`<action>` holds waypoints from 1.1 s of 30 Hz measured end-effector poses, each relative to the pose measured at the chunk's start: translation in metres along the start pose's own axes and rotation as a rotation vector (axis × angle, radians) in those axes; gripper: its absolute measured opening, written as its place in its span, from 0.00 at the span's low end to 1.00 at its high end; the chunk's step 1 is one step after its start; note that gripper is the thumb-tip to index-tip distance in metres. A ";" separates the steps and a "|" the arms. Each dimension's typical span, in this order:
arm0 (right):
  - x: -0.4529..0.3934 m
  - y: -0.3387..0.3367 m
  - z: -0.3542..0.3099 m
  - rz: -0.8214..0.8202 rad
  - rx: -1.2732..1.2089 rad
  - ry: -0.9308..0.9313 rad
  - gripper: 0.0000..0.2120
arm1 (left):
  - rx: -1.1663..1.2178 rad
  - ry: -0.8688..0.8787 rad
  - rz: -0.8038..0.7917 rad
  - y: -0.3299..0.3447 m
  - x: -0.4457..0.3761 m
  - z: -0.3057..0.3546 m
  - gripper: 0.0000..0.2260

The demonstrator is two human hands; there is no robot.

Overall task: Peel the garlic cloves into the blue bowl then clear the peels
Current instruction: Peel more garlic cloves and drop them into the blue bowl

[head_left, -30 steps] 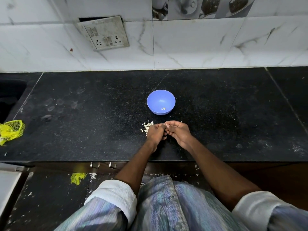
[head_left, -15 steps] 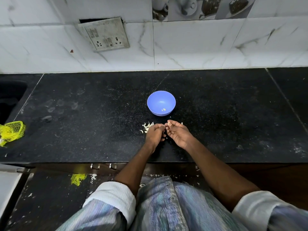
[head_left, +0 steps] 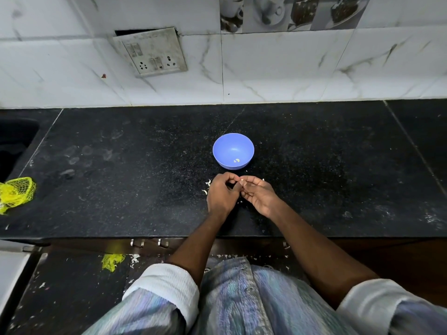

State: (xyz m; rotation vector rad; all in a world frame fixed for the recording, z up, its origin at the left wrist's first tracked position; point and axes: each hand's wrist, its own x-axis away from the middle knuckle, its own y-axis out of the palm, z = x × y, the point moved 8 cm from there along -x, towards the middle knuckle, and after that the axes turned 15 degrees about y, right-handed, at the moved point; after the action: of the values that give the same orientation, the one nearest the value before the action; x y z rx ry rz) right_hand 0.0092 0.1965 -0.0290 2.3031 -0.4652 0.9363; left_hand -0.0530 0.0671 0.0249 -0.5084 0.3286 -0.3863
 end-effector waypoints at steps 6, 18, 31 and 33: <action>0.004 0.005 -0.005 0.000 0.055 -0.052 0.11 | -0.140 0.025 -0.053 0.001 0.002 0.006 0.03; 0.010 0.004 -0.006 0.097 0.060 -0.104 0.09 | -0.074 0.066 -0.103 0.010 0.009 0.001 0.06; 0.010 -0.005 -0.001 0.126 0.005 0.006 0.09 | 0.059 -0.048 0.034 -0.003 0.011 -0.013 0.16; 0.011 -0.005 -0.002 0.140 0.028 0.000 0.08 | 0.020 -0.031 -0.009 -0.001 0.011 -0.008 0.13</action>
State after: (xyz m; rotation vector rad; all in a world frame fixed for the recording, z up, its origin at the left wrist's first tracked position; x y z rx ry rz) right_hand 0.0182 0.2009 -0.0219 2.3196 -0.6239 1.0159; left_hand -0.0472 0.0584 0.0168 -0.4957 0.2918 -0.3896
